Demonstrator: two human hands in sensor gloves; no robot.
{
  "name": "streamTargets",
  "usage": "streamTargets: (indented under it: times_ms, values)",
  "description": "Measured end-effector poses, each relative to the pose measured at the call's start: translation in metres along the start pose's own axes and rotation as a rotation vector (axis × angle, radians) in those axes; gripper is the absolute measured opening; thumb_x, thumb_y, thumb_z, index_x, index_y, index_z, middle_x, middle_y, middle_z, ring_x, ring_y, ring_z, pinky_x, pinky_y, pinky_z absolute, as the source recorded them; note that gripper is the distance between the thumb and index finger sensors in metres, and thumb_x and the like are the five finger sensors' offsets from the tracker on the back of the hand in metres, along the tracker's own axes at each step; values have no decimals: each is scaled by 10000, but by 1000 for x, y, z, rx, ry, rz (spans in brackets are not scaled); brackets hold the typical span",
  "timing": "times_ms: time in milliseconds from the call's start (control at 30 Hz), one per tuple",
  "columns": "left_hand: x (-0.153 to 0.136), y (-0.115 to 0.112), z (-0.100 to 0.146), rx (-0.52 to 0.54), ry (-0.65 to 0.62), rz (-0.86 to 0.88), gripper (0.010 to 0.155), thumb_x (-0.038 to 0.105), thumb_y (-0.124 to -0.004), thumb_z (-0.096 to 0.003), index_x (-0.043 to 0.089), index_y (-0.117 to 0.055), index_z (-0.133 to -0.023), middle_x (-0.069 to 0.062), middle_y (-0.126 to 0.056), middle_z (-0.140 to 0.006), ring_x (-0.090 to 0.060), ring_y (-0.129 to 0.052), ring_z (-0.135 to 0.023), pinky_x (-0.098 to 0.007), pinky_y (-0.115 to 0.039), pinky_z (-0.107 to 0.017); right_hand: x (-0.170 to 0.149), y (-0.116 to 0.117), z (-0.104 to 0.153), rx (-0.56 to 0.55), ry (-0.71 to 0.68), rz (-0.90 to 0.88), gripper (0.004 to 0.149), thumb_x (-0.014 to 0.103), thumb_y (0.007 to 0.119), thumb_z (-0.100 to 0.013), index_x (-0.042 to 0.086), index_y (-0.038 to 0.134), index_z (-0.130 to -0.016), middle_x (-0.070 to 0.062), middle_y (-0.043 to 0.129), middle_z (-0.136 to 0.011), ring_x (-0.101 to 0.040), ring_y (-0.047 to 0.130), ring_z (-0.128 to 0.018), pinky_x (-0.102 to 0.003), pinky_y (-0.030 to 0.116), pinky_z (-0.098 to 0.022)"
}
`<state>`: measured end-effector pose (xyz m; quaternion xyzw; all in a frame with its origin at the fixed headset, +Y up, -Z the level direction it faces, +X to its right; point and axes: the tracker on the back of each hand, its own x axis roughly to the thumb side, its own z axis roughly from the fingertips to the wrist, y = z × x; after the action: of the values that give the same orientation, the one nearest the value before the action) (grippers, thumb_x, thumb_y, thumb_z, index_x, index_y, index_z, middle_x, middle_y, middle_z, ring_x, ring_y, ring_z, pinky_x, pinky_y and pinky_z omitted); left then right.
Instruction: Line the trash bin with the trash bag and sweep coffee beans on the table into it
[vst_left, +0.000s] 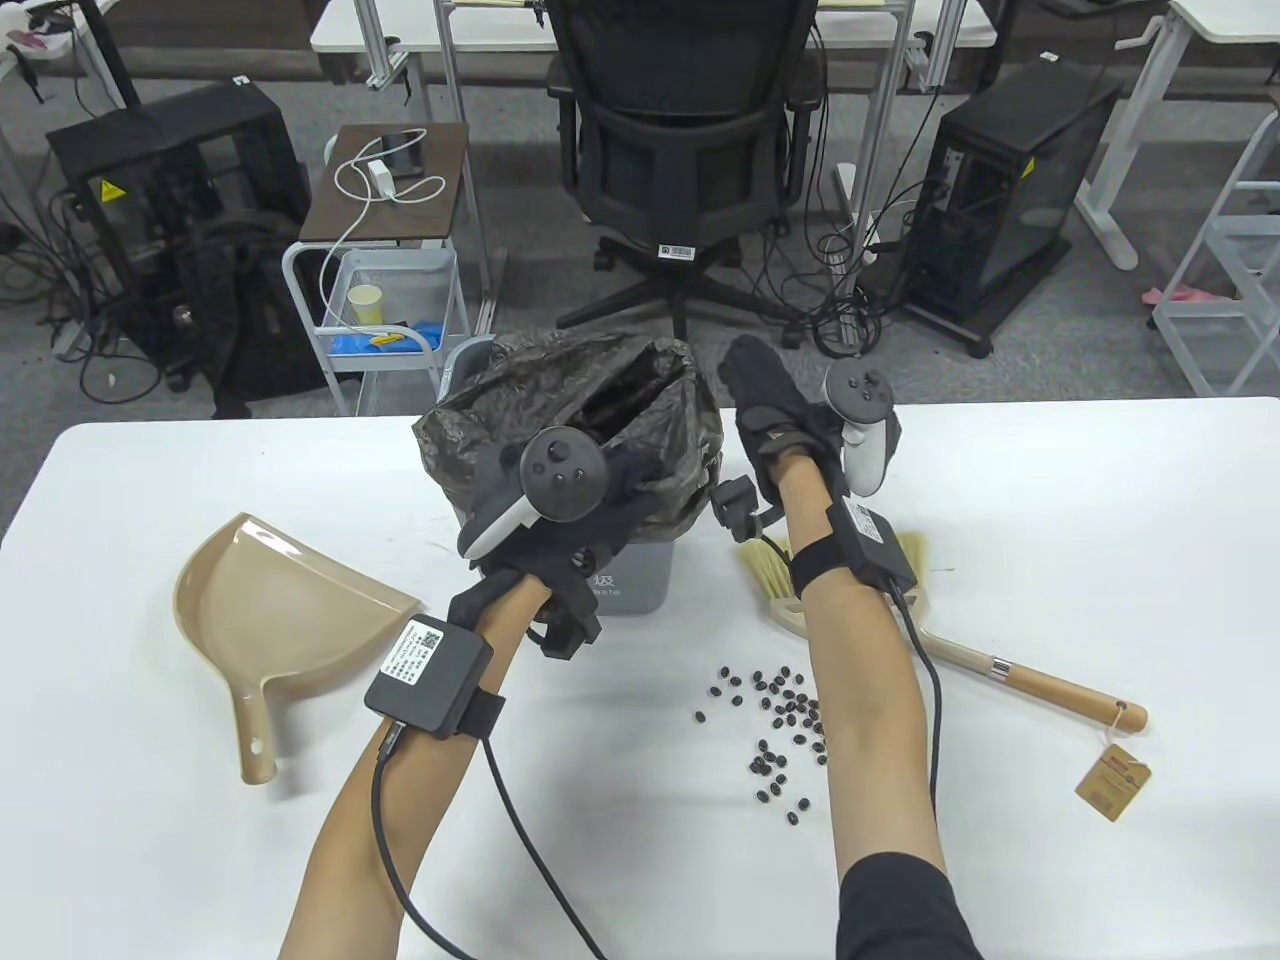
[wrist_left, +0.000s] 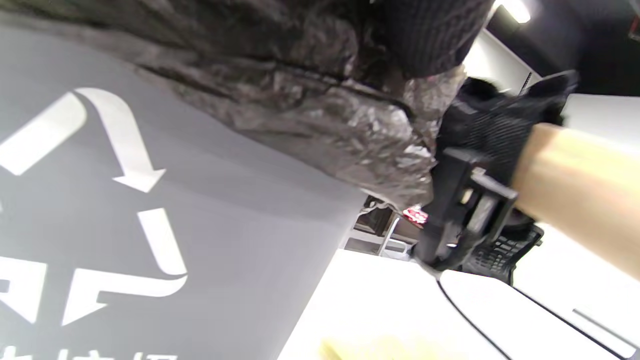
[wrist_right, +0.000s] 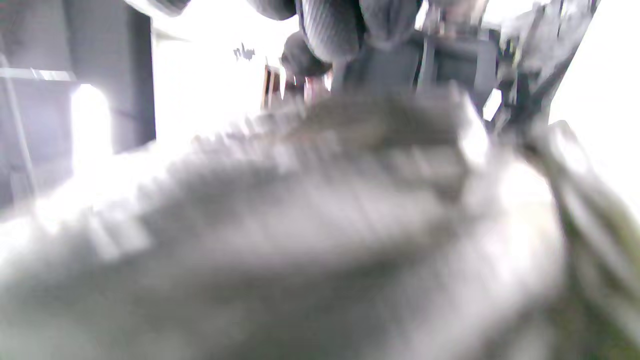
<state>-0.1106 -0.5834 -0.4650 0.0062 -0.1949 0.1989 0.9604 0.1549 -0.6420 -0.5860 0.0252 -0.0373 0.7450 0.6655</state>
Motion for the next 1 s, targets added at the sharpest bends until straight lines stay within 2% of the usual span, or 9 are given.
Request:
streamTargets:
  times_ms: [133,200,300,400,500,600,733,900,1000]
  values:
    - [0,0,-1,-2,9,1,495,413,-778,-574,280,-694,-1043,2,-813,-1070,-281,-718,-1034,-618,-305,-840,5,-27,17,111,-7,-367,632,502,551,-595,198,358,-1114,-173,542,-1106,-490,514,-989,-606,419,-709]
    - [0,1,-2,-14,15,15,520,435,-786,-568,273,-685,-1051,-6,-804,-1079,-286,-712,-1038,-619,-301,-839,13,-31,27,154,-59,-379,645,509,565,-597,206,341,-1121,-173,479,-1133,-483,386,-1022,-604,307,-723]
    - [-1,5,-4,-64,7,59,592,498,-773,-563,261,-638,-1088,-20,-758,-1127,-309,-679,-1065,-632,-287,-837,35,-20,45,185,-152,-85,645,524,585,-589,213,389,-1119,-174,483,-1139,-478,364,-1026,-602,294,-722]
    - [-6,22,-6,-101,-42,238,590,499,-722,-591,249,-601,-1111,-42,-695,-1174,-331,-642,-1097,-663,-285,-830,59,13,67,311,-245,227,636,525,602,-575,232,432,-1113,-177,437,-1154,-473,316,-1035,-601,267,-724]
    - [-17,51,-2,71,41,458,561,488,-702,-605,214,-655,-1092,-78,-747,-1135,-364,-667,-1059,-667,-312,-821,72,41,86,378,-312,447,622,512,613,-566,229,469,-1101,-174,371,-1170,-457,227,-1047,-587,201,-732]
    - [-26,77,-5,38,185,361,551,484,-663,-619,211,-663,-1098,-91,-756,-1132,-377,-604,-1095,-657,-235,-838,73,57,93,385,-346,621,616,523,622,-557,234,505,-1088,-168,367,-1174,-441,191,-1053,-575,159,-732]
    - [-42,78,-21,-144,336,256,545,463,-625,-631,216,-633,-1116,-85,-707,-1171,-366,-439,-1167,-617,-64,-836,62,72,93,472,-336,676,610,518,622,-559,221,524,-1083,-136,296,-1191,-432,121,-1040,-550,123,-731]
    - [-61,68,-41,-175,424,266,600,487,-640,-622,239,-544,-1160,-52,-578,-1257,-297,-238,-1208,-559,65,-799,56,77,95,430,-353,780,557,521,624,-548,230,610,-1023,-83,283,-1193,-397,87,-1038,-522,123,-737]
    - [-76,71,-49,-134,405,458,678,548,-632,-617,267,-420,-1196,-10,-378,-1319,-255,-90,-1204,-539,116,-776,55,76,95,432,-347,755,540,501,639,-546,216,642,-1004,-79,299,-1194,-403,102,-1036,-524,149,-738]
